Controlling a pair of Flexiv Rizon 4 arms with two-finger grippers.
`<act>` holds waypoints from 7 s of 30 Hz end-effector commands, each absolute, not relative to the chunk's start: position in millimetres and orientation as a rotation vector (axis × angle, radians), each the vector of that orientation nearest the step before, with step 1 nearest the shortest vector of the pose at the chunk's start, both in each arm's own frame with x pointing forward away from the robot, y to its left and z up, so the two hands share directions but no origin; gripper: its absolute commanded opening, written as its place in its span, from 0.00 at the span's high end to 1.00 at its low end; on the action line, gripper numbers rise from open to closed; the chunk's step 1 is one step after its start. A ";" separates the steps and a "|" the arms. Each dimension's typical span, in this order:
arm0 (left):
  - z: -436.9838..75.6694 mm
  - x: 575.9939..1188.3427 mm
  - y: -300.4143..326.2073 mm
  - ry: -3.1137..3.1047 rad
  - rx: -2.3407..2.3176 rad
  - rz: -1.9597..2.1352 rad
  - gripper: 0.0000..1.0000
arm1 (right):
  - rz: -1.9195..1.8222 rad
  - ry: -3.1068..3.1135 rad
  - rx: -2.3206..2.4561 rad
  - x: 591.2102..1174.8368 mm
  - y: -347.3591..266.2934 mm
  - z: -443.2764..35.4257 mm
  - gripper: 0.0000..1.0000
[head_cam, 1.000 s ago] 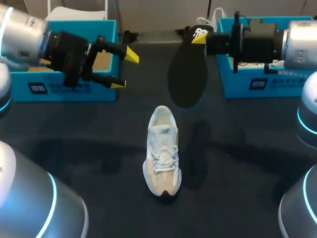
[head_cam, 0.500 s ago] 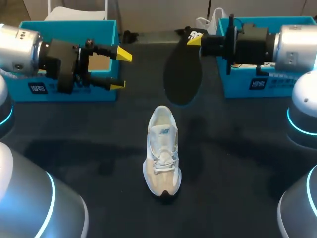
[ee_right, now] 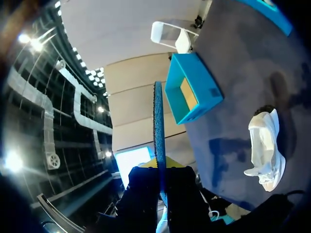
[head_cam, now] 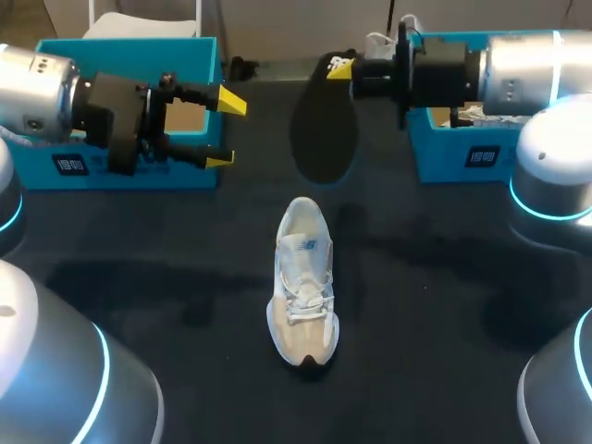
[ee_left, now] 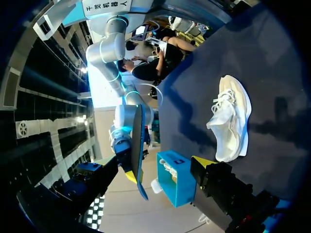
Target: Take the shoe out of the shoebox, open the shoe tongue, remove and reinsert the insole, then place the shoe into the shoebox
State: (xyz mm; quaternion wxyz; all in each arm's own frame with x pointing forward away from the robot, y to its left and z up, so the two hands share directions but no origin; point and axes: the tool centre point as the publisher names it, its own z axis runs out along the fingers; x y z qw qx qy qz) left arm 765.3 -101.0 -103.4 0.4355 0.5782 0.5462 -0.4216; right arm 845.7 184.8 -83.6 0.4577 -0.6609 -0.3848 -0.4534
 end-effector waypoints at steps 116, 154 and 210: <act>-85.7 779.6 -117.4 1.188 1.244 -1.140 1.00 | -1.296 -1.328 -1.295 795.2 135.1 -100.6 0.00; -64.2 754.5 -135.1 2.137 0.499 -1.965 1.00 | -1.209 -1.344 -1.242 789.0 94.5 -113.7 0.00; -123.8 784.5 -146.5 2.765 -1.177 -2.603 1.00 | -1.209 -1.344 -1.242 789.0 94.5 -113.7 0.00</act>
